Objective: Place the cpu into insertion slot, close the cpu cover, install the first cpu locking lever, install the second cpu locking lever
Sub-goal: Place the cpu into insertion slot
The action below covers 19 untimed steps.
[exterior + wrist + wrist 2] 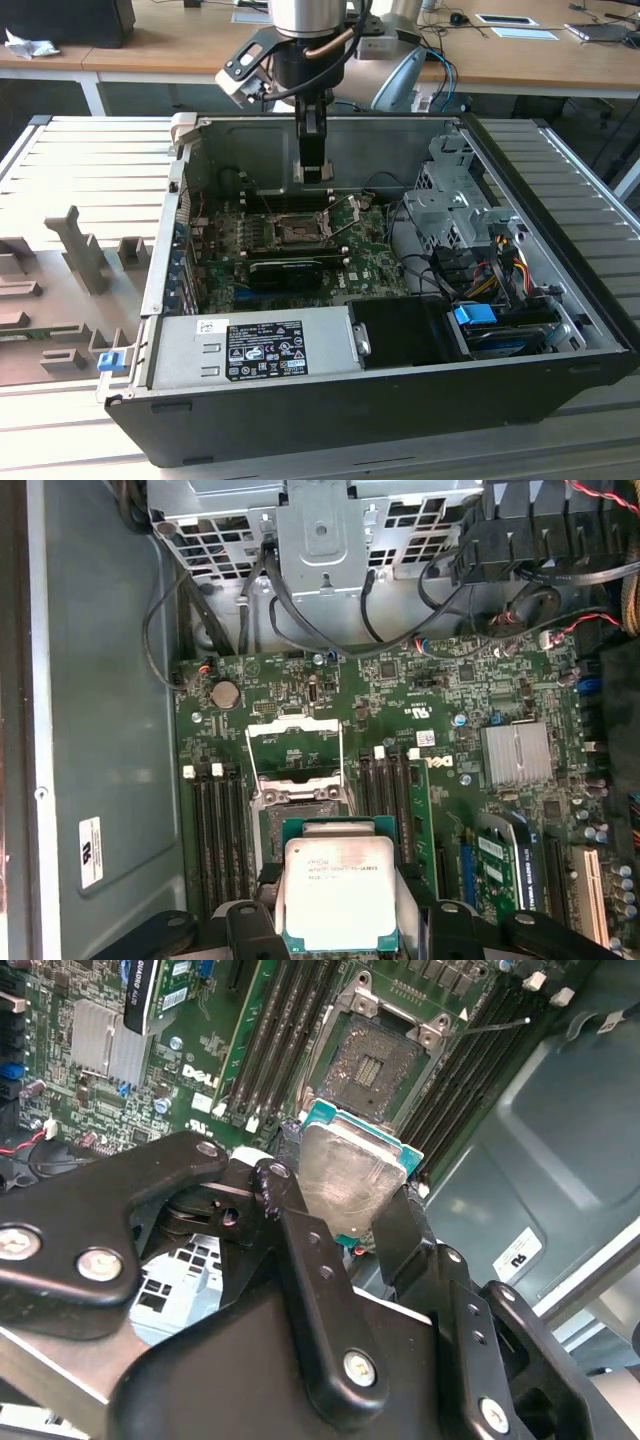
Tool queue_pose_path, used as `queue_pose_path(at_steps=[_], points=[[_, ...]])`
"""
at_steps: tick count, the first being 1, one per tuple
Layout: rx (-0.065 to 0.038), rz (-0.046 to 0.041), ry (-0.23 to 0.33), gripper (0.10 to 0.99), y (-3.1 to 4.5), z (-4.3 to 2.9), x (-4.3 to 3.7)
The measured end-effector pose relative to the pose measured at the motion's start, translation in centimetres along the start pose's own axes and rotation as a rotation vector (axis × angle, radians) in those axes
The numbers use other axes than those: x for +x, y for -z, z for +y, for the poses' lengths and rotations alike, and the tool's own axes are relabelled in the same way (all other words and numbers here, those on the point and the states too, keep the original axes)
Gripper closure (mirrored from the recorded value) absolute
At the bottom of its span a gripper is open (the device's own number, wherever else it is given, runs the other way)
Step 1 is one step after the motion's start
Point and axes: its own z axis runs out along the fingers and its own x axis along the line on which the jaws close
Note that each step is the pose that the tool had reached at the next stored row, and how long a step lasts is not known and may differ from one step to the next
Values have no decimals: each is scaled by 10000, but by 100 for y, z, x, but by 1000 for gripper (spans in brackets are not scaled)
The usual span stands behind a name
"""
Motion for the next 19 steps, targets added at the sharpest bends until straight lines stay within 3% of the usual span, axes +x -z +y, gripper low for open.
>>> queue_pose_path(at_steps=[19], points=[[0, 0, 0, 553, -125, -11, -2]])
